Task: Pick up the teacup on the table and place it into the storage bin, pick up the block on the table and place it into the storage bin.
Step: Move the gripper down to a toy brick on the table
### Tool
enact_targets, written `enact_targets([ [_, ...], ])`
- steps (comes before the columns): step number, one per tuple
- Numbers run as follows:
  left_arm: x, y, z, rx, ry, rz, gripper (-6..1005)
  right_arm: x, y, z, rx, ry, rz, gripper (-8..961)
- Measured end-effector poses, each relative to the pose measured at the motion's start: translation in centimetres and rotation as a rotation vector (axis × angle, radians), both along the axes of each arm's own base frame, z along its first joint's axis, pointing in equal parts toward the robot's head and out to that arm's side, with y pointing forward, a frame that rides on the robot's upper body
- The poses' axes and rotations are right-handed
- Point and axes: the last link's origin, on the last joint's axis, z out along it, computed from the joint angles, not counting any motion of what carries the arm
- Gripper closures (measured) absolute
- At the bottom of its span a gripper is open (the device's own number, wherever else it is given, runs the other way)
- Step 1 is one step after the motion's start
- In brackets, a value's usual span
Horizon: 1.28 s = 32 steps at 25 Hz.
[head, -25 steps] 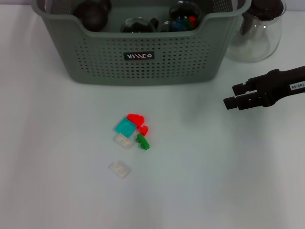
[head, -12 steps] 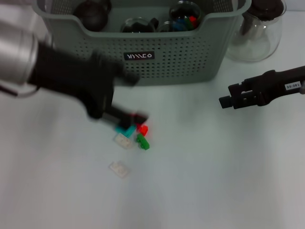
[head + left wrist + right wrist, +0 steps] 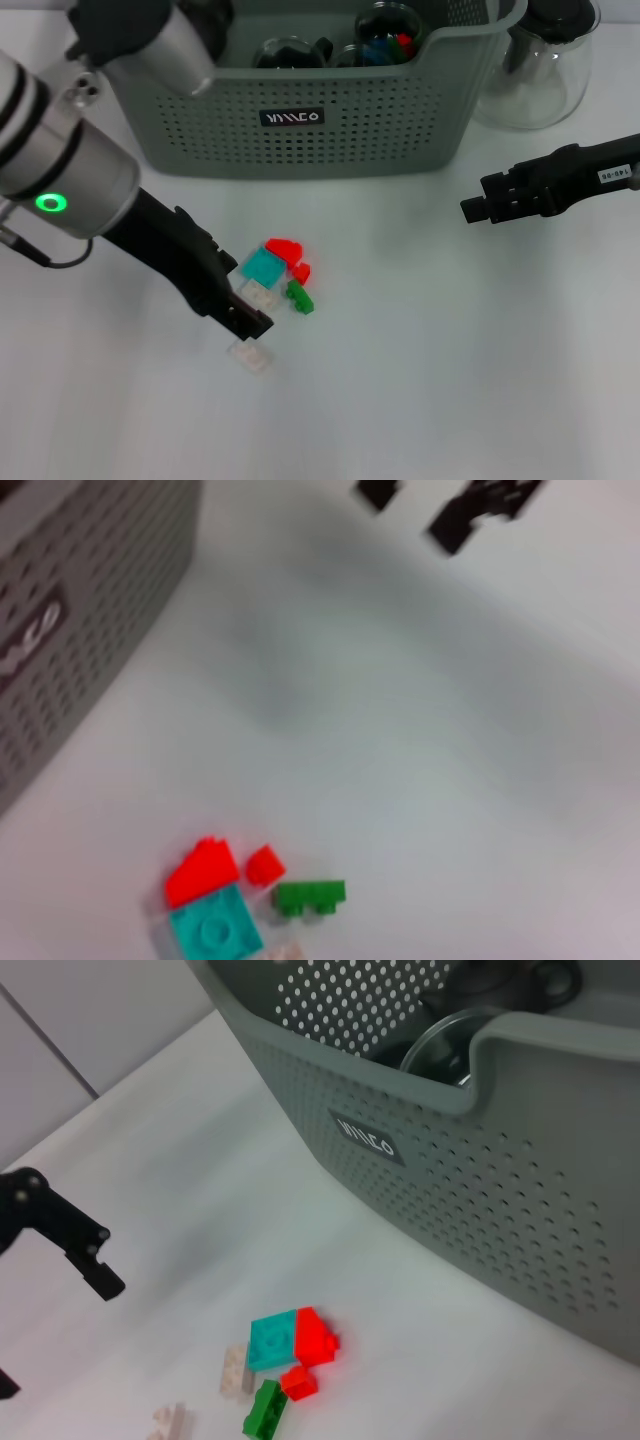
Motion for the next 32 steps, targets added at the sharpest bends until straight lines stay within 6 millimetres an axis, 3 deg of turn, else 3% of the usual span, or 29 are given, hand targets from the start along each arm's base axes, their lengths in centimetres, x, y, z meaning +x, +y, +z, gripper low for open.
enact_targets([
  [12,-0.4,1.0,-3.5,0.045,0.120,0.126,138,-0.4,0.2,0.0,-0.009,-0.011,0.024,297],
  [32,-0.2,1.0,-5.5,0.058,0.245,0.136,137,-0.9,0.2,-0.6,-0.035,-0.034,0.048,297],
])
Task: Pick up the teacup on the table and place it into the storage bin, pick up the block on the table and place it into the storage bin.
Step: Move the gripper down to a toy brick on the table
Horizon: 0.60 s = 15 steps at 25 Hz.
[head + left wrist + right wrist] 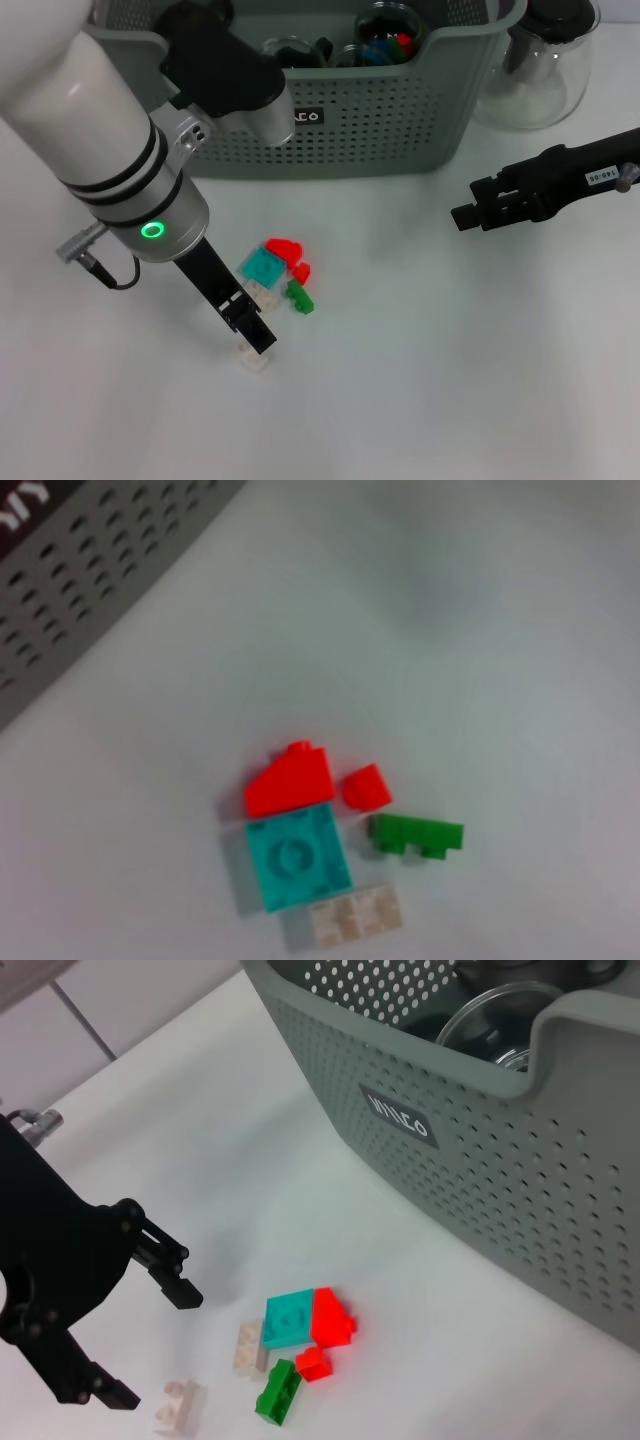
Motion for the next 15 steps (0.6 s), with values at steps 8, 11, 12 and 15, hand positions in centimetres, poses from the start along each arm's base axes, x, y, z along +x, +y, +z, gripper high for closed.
enact_targets([
  [8,-0.1,-0.2,-0.6,-0.006,0.033,0.002,137,0.0,0.1,0.0,0.002,-0.004,0.006,297],
  [11,0.0,-0.5,-0.8,-0.011,0.045,0.007,137,0.0,0.1,0.0,0.003,-0.004,0.006,297],
  [12,0.0,-0.6,-0.9,-0.015,0.050,0.007,137,0.0,0.1,0.0,0.003,-0.004,0.006,297],
  [15,-0.1,-1.0,-1.3,-0.028,0.064,0.004,137,0.0,0.1,0.0,0.003,-0.005,0.014,298],
])
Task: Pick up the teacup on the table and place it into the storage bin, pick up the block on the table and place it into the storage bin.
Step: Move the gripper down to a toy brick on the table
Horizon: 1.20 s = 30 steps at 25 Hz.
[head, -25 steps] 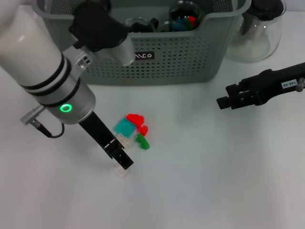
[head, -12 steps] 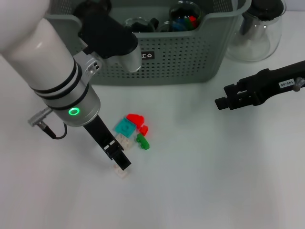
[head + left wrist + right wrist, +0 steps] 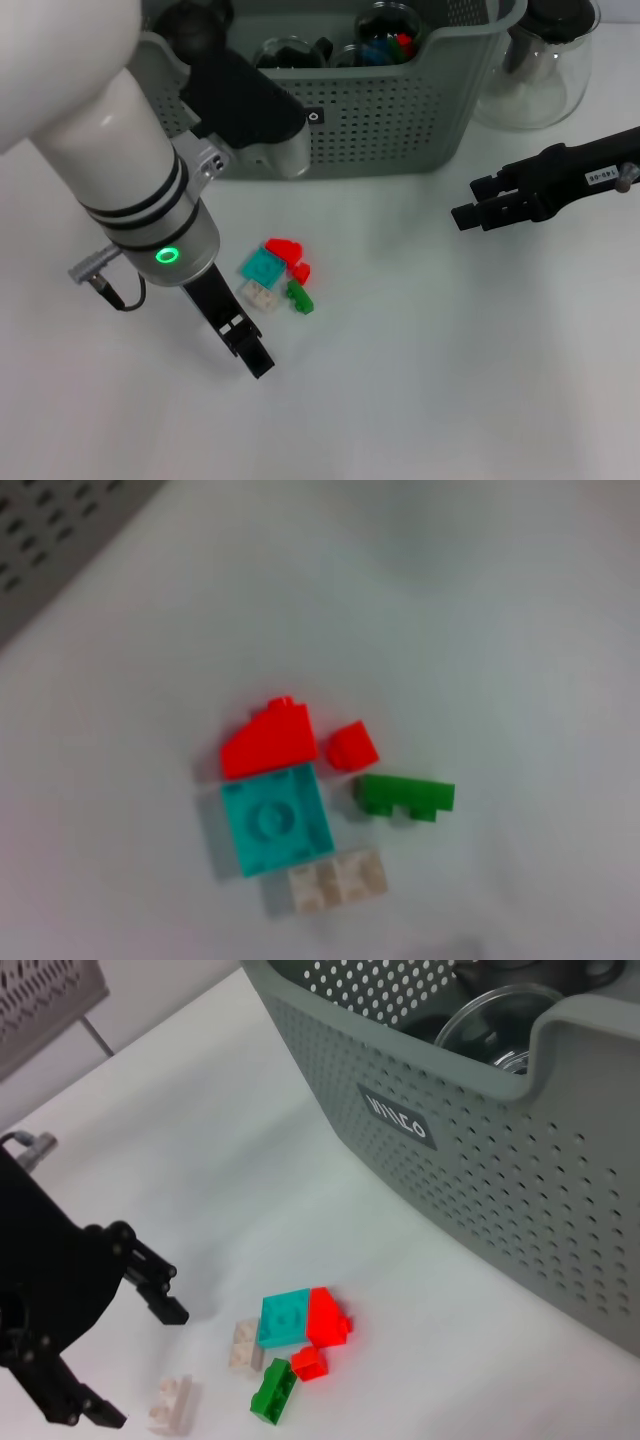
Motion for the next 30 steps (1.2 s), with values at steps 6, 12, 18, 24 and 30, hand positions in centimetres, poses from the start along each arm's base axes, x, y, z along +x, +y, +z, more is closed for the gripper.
enact_targets([
  [6,-0.1,-0.2,-0.5,0.002,0.002,-0.013,139,0.2,-0.1,0.0,0.001,-0.002,0.003,298],
  [12,-0.4,-0.3,-1.3,0.003,0.008,-0.020,143,0.4,-0.1,0.1,0.004,-0.005,0.003,298],
  [18,-0.5,-0.5,-1.8,0.000,0.013,-0.025,147,0.5,-0.2,0.1,0.005,-0.004,0.004,298],
  [24,-0.6,-0.7,-2.2,0.001,0.017,-0.034,151,0.4,-0.2,0.1,0.006,-0.004,0.005,298],
  [30,-0.6,-0.7,-2.4,0.005,0.014,-0.037,155,0.4,-0.1,0.2,0.010,-0.004,0.006,297],
])
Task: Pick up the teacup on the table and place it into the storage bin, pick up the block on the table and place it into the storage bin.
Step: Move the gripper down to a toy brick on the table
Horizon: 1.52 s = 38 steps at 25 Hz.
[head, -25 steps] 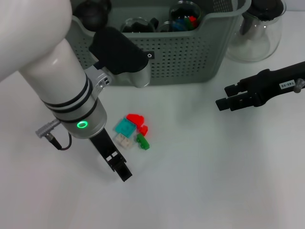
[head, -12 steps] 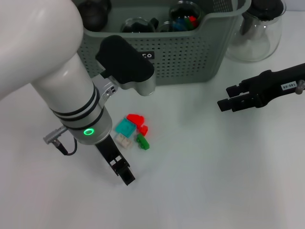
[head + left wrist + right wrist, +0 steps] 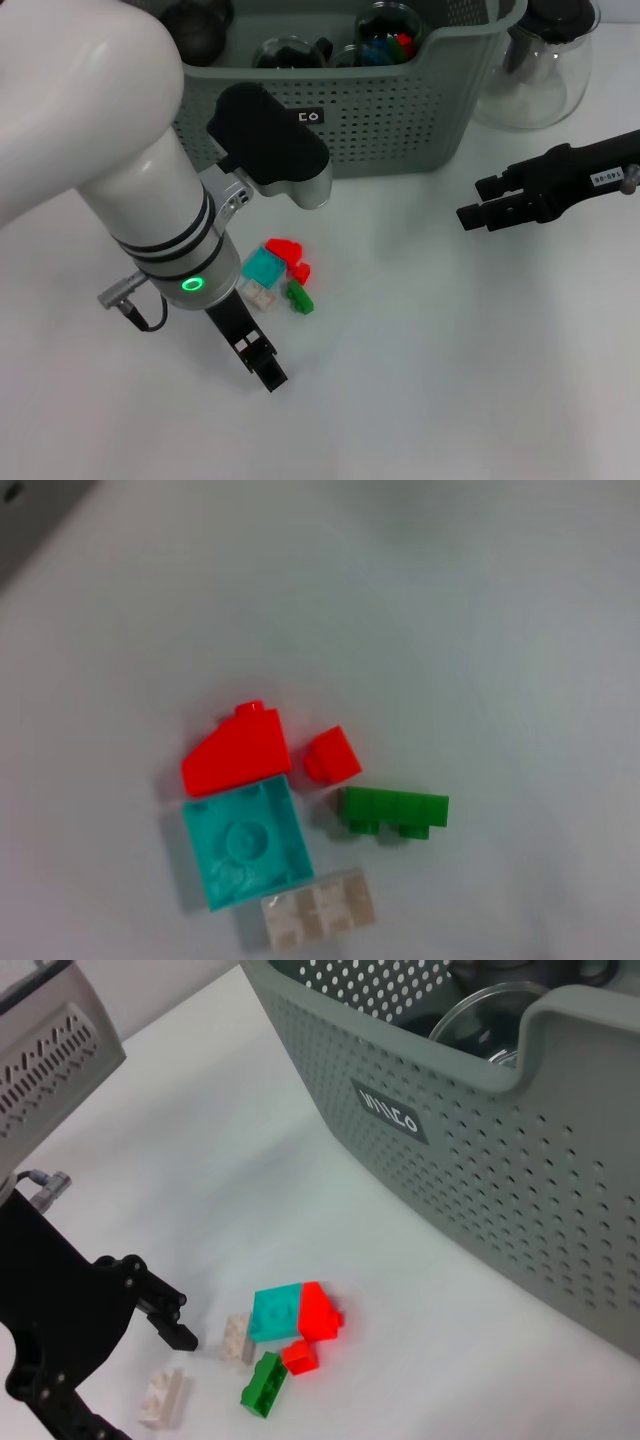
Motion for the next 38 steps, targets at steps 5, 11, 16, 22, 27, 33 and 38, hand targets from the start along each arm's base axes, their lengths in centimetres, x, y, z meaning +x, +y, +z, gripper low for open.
enact_targets([
  [5,0.02,-0.10,-0.19,-0.003,0.001,-0.008,158,-0.07,0.05,0.01,0.001,0.000,0.002,298],
  [11,-0.27,-0.02,-0.20,0.007,0.019,-0.021,186,-0.09,0.07,0.03,0.002,0.001,0.002,297],
  [16,-0.40,-0.06,-0.21,0.007,0.022,-0.020,237,-0.10,0.09,0.06,0.003,0.001,0.003,297],
  [22,-0.37,-0.13,-0.38,0.005,0.023,-0.028,251,-0.18,0.14,0.07,0.003,0.001,0.005,297],
  [27,-0.33,-0.13,-0.40,0.005,0.022,-0.031,263,-0.20,0.16,0.06,0.003,0.001,0.005,297],
  [33,-0.39,-0.20,-0.49,0.003,0.029,-0.037,277,-0.22,0.18,0.08,0.005,0.000,0.006,297],
  [38,-0.39,-0.19,-0.48,0.005,0.038,-0.045,429,-0.27,0.23,0.11,0.006,0.000,0.009,297],
])
